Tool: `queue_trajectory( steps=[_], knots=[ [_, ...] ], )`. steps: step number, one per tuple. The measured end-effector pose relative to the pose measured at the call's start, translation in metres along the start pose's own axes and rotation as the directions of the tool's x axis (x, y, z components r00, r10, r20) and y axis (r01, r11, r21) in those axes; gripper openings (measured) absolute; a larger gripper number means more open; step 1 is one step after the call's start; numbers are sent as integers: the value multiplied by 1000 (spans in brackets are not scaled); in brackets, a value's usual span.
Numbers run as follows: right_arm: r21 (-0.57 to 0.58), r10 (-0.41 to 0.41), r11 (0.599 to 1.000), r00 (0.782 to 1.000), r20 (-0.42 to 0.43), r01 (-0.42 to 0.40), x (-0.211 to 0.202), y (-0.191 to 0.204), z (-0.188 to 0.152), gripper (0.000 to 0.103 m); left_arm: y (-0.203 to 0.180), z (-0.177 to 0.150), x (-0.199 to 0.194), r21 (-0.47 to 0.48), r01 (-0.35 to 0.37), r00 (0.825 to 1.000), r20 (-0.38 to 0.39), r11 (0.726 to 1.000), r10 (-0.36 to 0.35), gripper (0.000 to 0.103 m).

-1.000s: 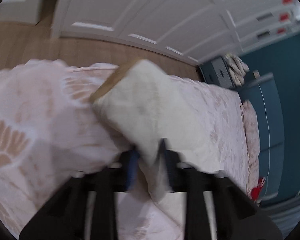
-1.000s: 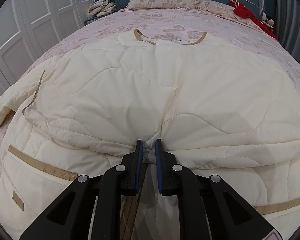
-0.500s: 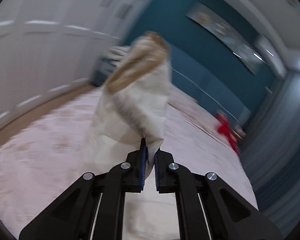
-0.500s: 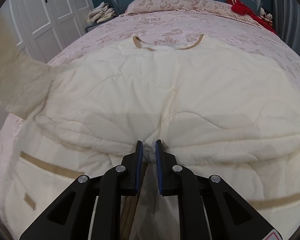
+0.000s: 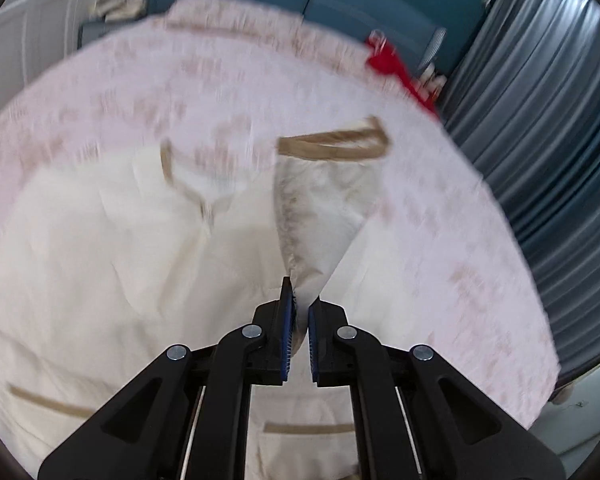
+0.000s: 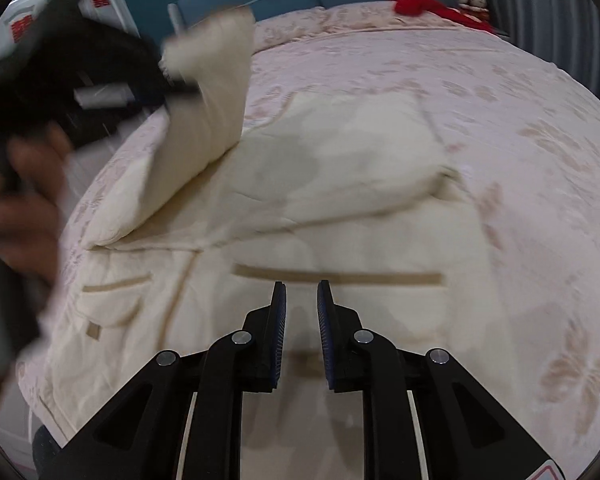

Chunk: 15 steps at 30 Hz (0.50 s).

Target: Fold large clothes

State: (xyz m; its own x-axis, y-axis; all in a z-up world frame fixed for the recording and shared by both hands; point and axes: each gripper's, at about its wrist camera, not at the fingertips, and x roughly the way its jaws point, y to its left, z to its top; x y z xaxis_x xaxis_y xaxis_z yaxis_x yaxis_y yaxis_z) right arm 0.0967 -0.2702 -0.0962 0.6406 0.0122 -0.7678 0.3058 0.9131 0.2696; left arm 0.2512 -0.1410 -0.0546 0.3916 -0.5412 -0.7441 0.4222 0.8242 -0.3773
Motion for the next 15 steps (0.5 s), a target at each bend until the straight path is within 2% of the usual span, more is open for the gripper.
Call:
queue_trajectory(
  steps=[2, 4, 5, 6, 7, 8, 9, 12, 14, 15],
  knots=[
    [-2, -11, 1000, 1000, -11, 11, -3, -7, -3, 16, 4, -16, 15, -4, -12, 999, -44, 1000, 12, 9],
    [-2, -16, 1000, 1000, -19, 16, -5, -12, -5, 20, 3, -26, 20, -15, -14, 998, -69, 1000, 13, 17],
    [-1, -17, 1000, 1000, -17, 17, -7, -14, -5, 23, 2, -32, 17, -39, 8, 997, -76, 999, -11, 32],
    [2, -17, 1000, 1000, -10, 17, -10, -16, -4, 33, 8, -29, 8, -71, 50, 996, -65, 996, -54, 50],
    [8, -16, 1000, 1000, 2, 16, -13, -17, 0, 43, 19, -31, -8, -123, 98, 995, -24, 988, -102, 58],
    [13, -11, 1000, 1000, 12, 11, -14, -18, 2, 48, 33, -34, -28, -188, 126, 992, 27, 974, -123, 72],
    [20, 1, 1000, 1000, 23, -2, -16, -18, 7, 53, 48, -34, -43, -235, 154, 987, 81, 960, -139, 81],
    [50, 42, 998, 998, 41, -44, -12, -18, 26, 59, 98, -27, -77, -359, 152, 982, 161, 921, -100, 83],
    [78, 65, 995, 997, 50, -69, -7, -20, 38, 64, 148, -27, -89, -477, 129, 983, 176, 869, -49, 83],
    [98, 70, 992, 996, 51, -74, -1, -22, 46, 64, 180, -29, -93, -549, 108, 984, 177, 829, -11, 83]
  ],
)
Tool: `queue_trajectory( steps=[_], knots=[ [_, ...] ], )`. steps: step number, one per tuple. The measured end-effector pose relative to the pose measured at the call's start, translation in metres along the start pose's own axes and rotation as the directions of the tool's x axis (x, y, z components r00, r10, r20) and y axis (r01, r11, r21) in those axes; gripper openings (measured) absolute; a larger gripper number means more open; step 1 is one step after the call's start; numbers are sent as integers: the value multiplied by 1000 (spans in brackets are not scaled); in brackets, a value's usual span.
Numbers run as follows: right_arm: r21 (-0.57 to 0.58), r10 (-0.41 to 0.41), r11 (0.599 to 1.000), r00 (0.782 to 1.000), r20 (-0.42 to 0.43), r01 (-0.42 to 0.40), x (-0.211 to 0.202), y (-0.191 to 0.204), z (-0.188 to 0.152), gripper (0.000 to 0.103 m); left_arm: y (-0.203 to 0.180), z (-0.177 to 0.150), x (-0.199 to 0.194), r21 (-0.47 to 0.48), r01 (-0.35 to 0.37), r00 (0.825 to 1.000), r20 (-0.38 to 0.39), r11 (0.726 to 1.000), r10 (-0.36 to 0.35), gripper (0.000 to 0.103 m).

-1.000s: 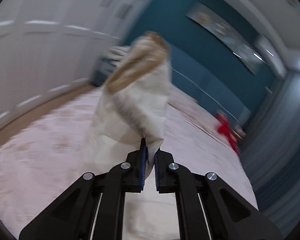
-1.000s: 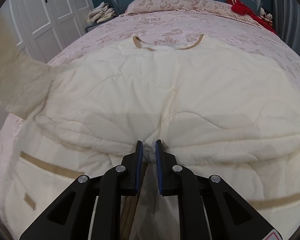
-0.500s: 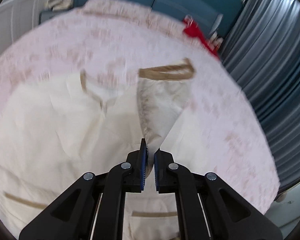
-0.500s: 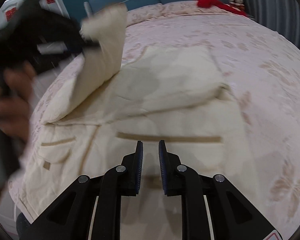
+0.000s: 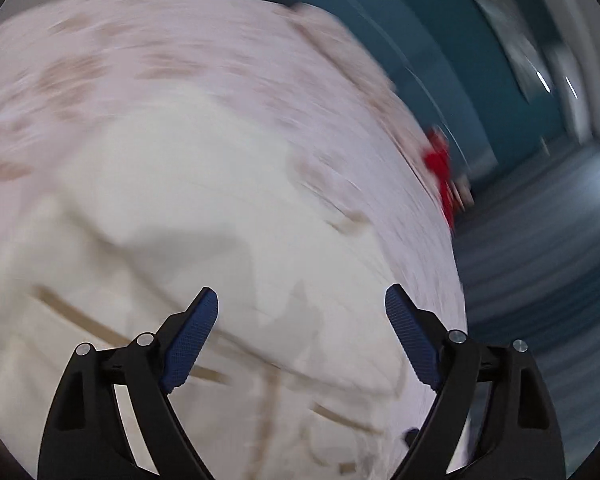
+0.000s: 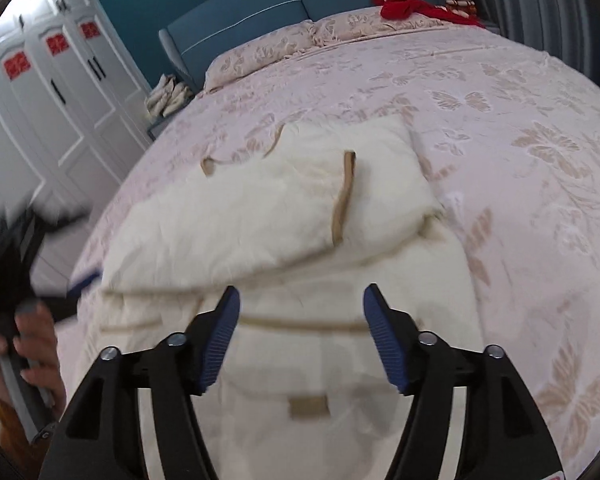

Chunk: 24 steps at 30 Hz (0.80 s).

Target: Fold large clothes

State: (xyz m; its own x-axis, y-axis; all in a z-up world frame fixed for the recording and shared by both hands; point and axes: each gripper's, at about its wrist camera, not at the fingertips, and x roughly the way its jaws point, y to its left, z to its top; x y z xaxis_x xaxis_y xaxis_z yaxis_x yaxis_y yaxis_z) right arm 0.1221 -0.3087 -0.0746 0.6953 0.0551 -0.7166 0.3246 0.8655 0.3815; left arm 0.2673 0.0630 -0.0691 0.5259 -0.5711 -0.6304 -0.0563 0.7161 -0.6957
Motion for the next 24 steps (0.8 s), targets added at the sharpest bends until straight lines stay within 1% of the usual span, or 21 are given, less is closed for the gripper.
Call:
queue_trajectory(
  steps=[1, 2, 4, 5, 6, 7, 8, 9, 11, 12, 13, 14, 15, 17, 19, 20, 21, 22, 23, 24],
  knots=[
    [16, 0, 1000, 1000, 0, 0, 5, -1, 6, 64, 16, 10, -2, -48, -25, 1000, 9, 999, 26, 83],
    [37, 4, 999, 1000, -1, -4, 10, -3, 12, 64, 39, 21, -5, -114, -37, 999, 20, 993, 39, 83],
    [106, 16, 994, 1000, 0, -16, 23, -10, 23, 64, 70, 37, -7, -212, -44, 999, 22, 976, 50, 81],
    [131, 17, 991, 1000, -3, -16, 29, -12, 27, 64, 85, 43, -7, -260, -40, 999, 24, 965, 47, 80],
    [159, 21, 987, 1000, -9, -20, 37, -14, 32, 64, 94, 46, -5, -288, -37, 999, 24, 957, 46, 76],
    [177, 22, 984, 1000, -20, -18, 46, -15, 36, 64, 106, 50, -3, -330, -34, 999, 21, 943, 44, 73],
    [181, 18, 983, 999, -30, -13, 52, -14, 38, 64, 115, 53, 0, -370, -8, 1000, 22, 929, 17, 72],
    [181, 11, 983, 999, -50, -2, 62, -12, 41, 64, 122, 53, 4, -394, -1, 1000, 16, 919, 7, 69],
    [157, 3, 987, 996, -95, 12, 79, -3, 45, 57, 131, 55, 9, -428, 1, 1000, 0, 904, -1, 60],
    [137, -6, 990, 995, -103, 20, 83, 1, 47, 35, 133, 55, 10, -439, -2, 1000, -5, 898, 0, 51],
    [97, -19, 995, 994, -109, 30, 86, 10, 54, 19, 133, 57, 9, -441, -2, 1000, -6, 898, -1, 44],
    [79, -11, 997, 995, -103, 19, 84, 15, 60, 18, 131, 60, 9, -431, -3, 1000, -10, 903, -1, 24],
    [59, 8, 998, 998, -66, -4, 75, 23, 70, 15, 127, 62, 9, -422, -14, 1000, -15, 906, 9, 13],
    [25, 51, 998, 999, 14, -51, 52, 37, 89, 14, 118, 71, 4, -395, -23, 1000, -1, 918, 25, 10],
    [-26, 106, 994, 986, 129, -104, 14, 56, 115, 13, 105, 76, -8, -357, -18, 999, 40, 934, 34, 8],
    [-52, 120, 992, 979, 165, -113, 2, 62, 121, 13, 100, 77, -12, -335, -20, 997, 58, 942, 42, 8],
    [-98, 127, 989, 970, 206, -109, -10, 70, 126, 13, 92, 77, -16, -297, -32, 996, 74, 954, 57, 7],
    [-142, 103, 987, 967, 232, -71, -14, 74, 124, 13, 85, 74, -18, -260, -61, 993, 86, 964, 85, 7],
    [-165, 66, 986, 972, 227, -29, -8, 74, 120, 13, 81, 70, -18, -219, -104, 987, 98, 970, 128, 7],
    [-170, 24, 985, 982, 189, 9, 7, 68, 114, 13, 78, 64, -13, -178, -171, 976, 106, 969, 192, 7]
  ],
)
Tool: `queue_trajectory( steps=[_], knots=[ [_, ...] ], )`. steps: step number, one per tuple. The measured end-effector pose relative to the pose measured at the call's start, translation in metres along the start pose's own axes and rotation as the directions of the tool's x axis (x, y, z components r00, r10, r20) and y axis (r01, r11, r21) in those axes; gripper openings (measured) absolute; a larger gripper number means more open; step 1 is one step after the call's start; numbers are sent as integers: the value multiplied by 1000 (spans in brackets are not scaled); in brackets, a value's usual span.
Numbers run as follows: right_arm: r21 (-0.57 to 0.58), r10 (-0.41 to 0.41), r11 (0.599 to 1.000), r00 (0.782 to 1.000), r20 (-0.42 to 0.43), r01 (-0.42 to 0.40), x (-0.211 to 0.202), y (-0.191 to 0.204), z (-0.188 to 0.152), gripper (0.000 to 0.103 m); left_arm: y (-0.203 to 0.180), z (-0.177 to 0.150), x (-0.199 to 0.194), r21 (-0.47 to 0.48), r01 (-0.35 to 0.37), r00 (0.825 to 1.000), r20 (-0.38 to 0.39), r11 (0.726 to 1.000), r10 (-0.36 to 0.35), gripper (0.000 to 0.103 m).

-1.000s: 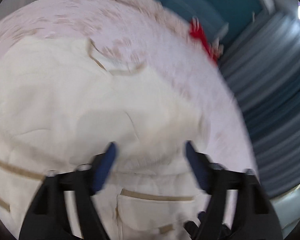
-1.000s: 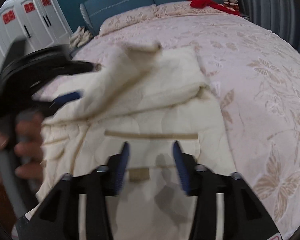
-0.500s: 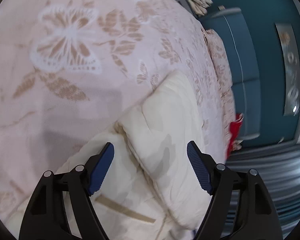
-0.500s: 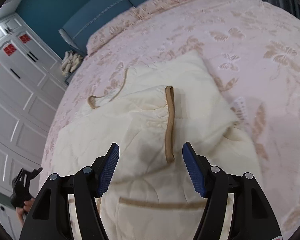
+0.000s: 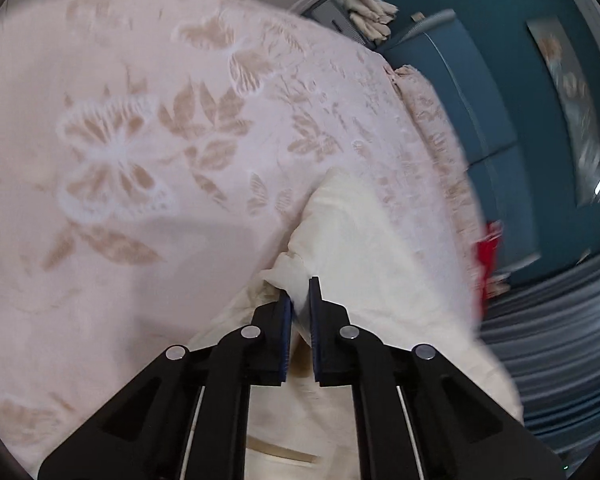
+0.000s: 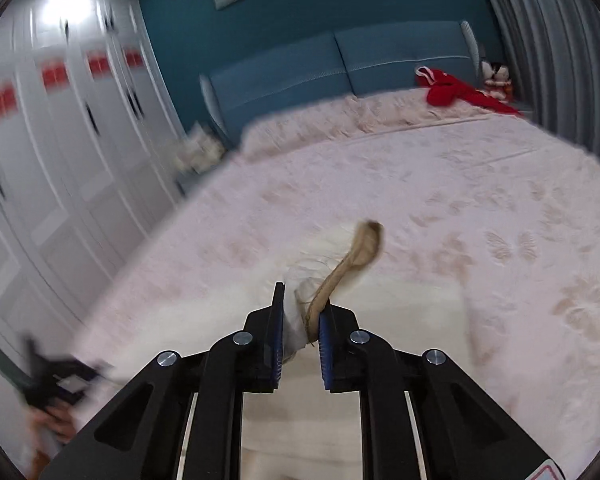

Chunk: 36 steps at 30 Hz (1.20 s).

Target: Fold large clothes

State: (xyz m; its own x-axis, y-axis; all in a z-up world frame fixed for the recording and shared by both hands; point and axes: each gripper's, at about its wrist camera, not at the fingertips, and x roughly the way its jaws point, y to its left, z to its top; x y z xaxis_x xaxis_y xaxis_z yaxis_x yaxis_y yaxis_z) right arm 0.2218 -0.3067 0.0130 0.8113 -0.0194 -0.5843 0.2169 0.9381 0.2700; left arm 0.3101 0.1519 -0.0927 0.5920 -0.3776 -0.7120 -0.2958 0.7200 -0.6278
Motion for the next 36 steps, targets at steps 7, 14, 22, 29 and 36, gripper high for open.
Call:
queue_trajectory(
  steps=[7, 14, 22, 29, 36],
  knots=[
    [95, -94, 988, 955, -282, 125, 75, -54, -82, 13, 13, -26, 33, 104, -158, 987, -24, 982, 161, 7],
    [113, -87, 985, 939, -332, 131, 90, -64, -107, 13, 8, -36, 37, 218, -221, 974, 13, 951, 224, 8],
    [79, -243, 963, 957, -160, 257, 7, -49, -76, 44, -49, -40, -49, 434, -331, 936, 267, 838, 231, 39],
    [-2, -21, 1000, 969, -245, 21, 34, 28, -80, 28, -111, -63, -21, 565, -225, 973, 167, 794, 157, 53],
    [-77, -61, 996, 920, -387, 34, 88, 50, -121, 13, -107, -111, 55, 644, -260, 954, 59, 719, 293, 44]
  ],
)
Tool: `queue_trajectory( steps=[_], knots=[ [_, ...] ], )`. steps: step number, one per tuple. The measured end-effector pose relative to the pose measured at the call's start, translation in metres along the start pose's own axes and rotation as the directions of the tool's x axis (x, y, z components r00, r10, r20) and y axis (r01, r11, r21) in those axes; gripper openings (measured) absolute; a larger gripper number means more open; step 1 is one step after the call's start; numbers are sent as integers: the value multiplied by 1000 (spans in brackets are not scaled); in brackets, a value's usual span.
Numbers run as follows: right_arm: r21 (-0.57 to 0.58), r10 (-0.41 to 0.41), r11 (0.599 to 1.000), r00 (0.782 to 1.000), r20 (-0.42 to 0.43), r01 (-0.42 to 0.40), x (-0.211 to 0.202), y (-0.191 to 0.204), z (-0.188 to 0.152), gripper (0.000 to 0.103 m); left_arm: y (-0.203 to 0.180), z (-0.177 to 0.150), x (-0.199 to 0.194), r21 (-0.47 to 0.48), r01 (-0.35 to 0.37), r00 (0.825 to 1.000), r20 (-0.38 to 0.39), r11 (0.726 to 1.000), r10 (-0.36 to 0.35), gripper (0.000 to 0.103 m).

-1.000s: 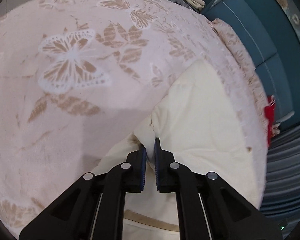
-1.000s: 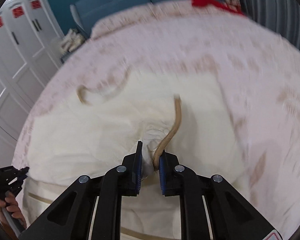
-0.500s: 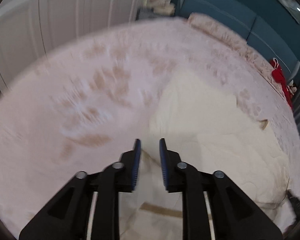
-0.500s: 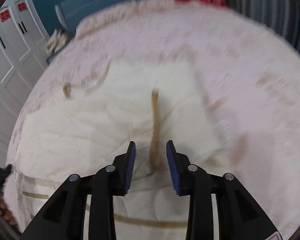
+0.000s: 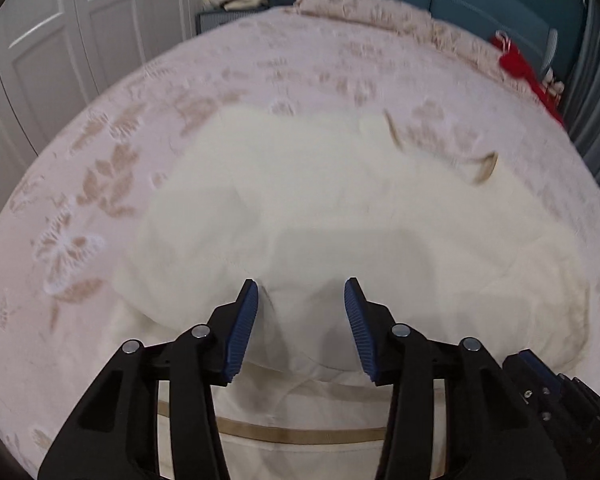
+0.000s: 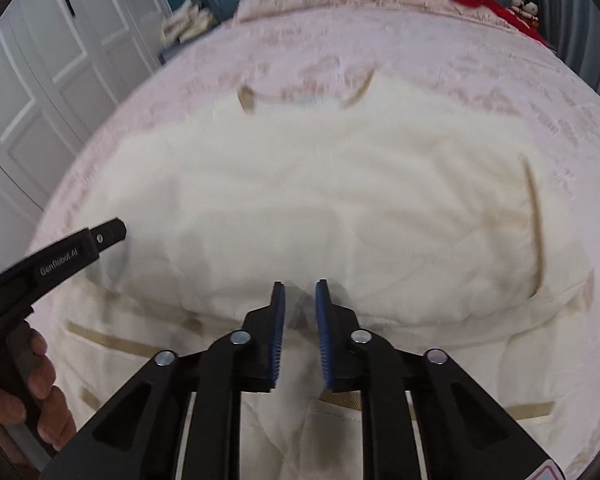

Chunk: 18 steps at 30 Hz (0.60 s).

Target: Fold large clothes

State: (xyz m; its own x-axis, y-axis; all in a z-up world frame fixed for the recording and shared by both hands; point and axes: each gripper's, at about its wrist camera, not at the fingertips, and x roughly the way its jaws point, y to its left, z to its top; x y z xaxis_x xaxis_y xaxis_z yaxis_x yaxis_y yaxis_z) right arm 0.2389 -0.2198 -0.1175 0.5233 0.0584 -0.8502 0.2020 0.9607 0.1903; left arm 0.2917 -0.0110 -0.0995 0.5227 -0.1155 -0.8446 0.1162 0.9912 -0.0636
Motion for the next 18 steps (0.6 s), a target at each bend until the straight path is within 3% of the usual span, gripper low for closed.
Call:
queue_trajectory(
  steps=[10, 18],
  knots=[
    [-53, -16, 998, 1000, 23, 17, 21, 1, -21, 9, -14, -31, 20, 76, -74, 997, 34, 994, 72, 44],
    [-41, 35, 999, 998, 46, -34, 20, -6, -24, 9, -18, -34, 23, 115, -99, 994, 62, 988, 92, 43]
  ],
)
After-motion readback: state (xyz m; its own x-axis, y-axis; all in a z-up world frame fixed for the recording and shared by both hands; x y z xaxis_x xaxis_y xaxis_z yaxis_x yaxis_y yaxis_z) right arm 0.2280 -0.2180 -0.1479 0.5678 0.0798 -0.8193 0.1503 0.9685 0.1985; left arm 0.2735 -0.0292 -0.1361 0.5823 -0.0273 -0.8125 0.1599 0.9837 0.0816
